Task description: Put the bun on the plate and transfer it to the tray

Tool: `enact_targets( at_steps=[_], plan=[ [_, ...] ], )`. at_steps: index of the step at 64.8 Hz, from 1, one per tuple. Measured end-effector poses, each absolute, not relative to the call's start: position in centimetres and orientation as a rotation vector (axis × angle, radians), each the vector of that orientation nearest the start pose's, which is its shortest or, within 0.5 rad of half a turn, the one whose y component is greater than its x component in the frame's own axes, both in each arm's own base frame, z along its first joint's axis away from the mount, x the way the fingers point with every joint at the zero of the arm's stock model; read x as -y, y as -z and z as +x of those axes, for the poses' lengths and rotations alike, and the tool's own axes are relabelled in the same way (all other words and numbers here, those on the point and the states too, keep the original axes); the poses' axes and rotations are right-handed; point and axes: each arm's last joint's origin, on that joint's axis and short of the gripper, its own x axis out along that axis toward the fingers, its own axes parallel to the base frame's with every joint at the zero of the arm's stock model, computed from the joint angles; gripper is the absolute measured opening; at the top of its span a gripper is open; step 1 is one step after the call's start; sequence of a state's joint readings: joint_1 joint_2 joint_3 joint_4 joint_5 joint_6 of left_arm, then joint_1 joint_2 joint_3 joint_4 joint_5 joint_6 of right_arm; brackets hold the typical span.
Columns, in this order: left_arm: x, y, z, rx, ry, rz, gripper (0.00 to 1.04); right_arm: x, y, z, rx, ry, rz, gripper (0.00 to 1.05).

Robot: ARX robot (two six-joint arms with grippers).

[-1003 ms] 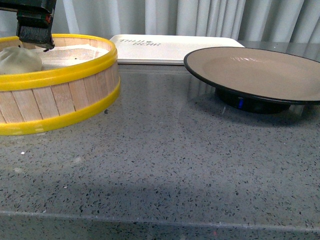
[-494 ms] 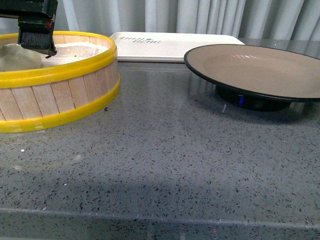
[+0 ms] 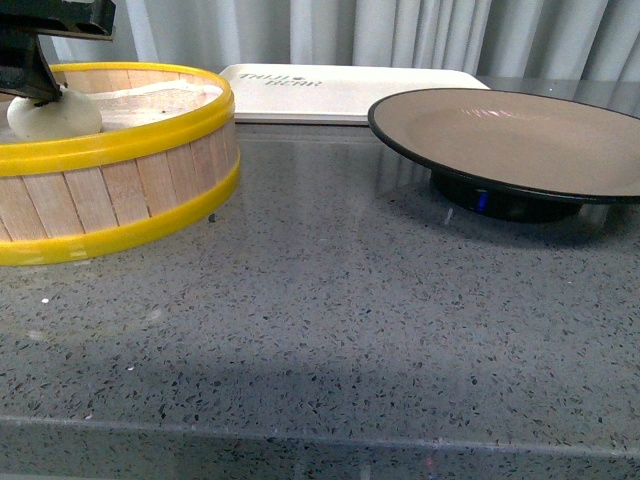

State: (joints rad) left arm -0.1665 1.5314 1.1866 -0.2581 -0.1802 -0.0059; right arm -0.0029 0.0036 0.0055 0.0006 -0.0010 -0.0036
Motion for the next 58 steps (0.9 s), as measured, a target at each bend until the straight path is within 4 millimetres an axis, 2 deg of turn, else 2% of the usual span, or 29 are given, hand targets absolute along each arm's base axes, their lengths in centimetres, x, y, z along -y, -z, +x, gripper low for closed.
enact_targets(
  at_steps=[2, 14, 20, 29, 38, 45, 53, 58],
  plan=[
    [5.1, -28.6, 33.6, -0.593, -0.015, 0.099, 0.03, 0.0, -16.5, 9.8, 0.002, 0.002, -0.004, 0.96],
    [5.1, -29.1, 33.7, -0.585, -0.008, 0.115, 0.04, 0.0, -16.5, 9.8, 0.002, 0.002, -0.004, 0.96],
    [5.2, -29.9, 33.7, -0.571, -0.001, 0.125, 0.04, 0.0, -16.5, 9.8, 0.002, 0.002, -0.004, 0.96],
    [5.5, -32.6, 33.4, -0.513, 0.014, 0.136, 0.04, 0.0, -16.5, 9.8, 0.002, 0.002, -0.004, 0.96],
    [6.9, -36.3, 32.8, -0.424, 0.046, 0.151, 0.04, 0.0, -16.5, 9.8, 0.002, 0.002, -0.004, 0.96],
    [9.5, -39.3, 31.9, -0.348, 0.111, 0.174, 0.04, 0.0, -16.5, 9.8, 0.002, 0.002, -0.004, 0.96],
    [13.4, -41.1, 31.0, -0.293, 0.212, 0.189, 0.04, 0.0, -16.5, 9.8, 0.002, 0.002, -0.004, 0.96],
    [18.1, -41.3, 30.7, -0.277, 0.321, 0.206, 0.04, 0.0, -16.5, 9.8, 0.002, 0.002, -0.004, 0.96]
  ],
)
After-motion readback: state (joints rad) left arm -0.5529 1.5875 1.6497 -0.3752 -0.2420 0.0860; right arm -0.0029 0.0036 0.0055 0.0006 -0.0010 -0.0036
